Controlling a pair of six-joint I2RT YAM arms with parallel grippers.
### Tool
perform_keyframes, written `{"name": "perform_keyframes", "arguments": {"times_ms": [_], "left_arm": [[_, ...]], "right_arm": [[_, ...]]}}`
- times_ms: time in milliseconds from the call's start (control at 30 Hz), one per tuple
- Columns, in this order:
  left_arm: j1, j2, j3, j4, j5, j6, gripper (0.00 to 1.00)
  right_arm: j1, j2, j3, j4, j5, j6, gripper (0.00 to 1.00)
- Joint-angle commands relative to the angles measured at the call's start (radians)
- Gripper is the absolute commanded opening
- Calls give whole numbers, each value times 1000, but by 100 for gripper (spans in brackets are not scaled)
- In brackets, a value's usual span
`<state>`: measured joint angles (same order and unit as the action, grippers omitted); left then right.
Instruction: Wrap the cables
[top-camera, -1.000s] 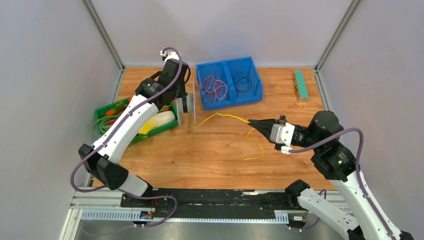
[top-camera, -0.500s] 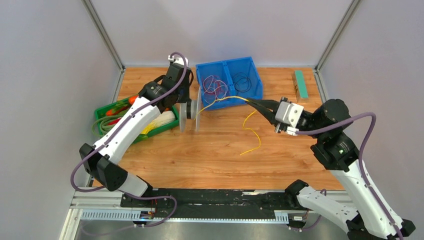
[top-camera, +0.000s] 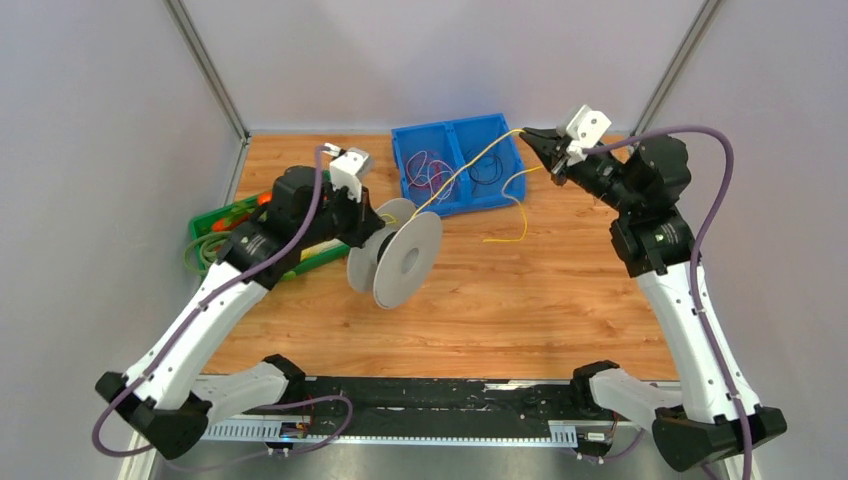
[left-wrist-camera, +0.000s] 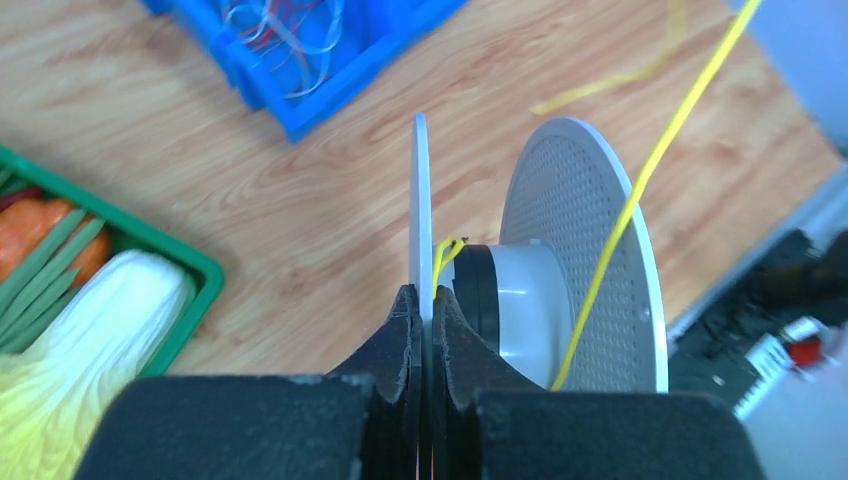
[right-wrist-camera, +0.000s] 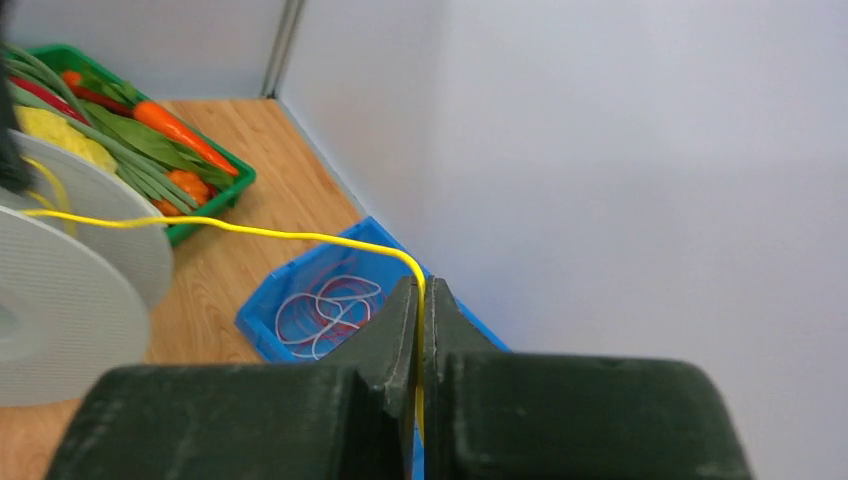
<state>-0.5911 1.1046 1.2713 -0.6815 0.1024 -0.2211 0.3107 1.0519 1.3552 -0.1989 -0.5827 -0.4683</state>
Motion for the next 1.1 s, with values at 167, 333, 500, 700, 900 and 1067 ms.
{"name": "perform_keyframes", "arguments": {"times_ms": [167, 333, 500, 700, 900, 1067], "left_arm": [[131, -163, 19, 186, 578, -27, 0], [188, -154, 75, 360, 735, -254, 0], [266, -126, 95, 614, 734, -562, 0], [372, -72, 151, 778, 660, -810, 0], [412, -16, 259, 748, 530, -889, 0], [415, 26, 306, 688, 471, -913, 0]], "right_arm": [[-258, 82, -25, 64, -106, 105, 0], [-355, 128, -83, 67, -135, 102, 0], [-360, 135, -143, 58, -166, 85, 0], [-358, 115, -234, 44, -200, 99, 0], [-283, 73, -324, 3, -210, 108, 0], [-173, 37, -376, -10, -163, 137, 0]]}}
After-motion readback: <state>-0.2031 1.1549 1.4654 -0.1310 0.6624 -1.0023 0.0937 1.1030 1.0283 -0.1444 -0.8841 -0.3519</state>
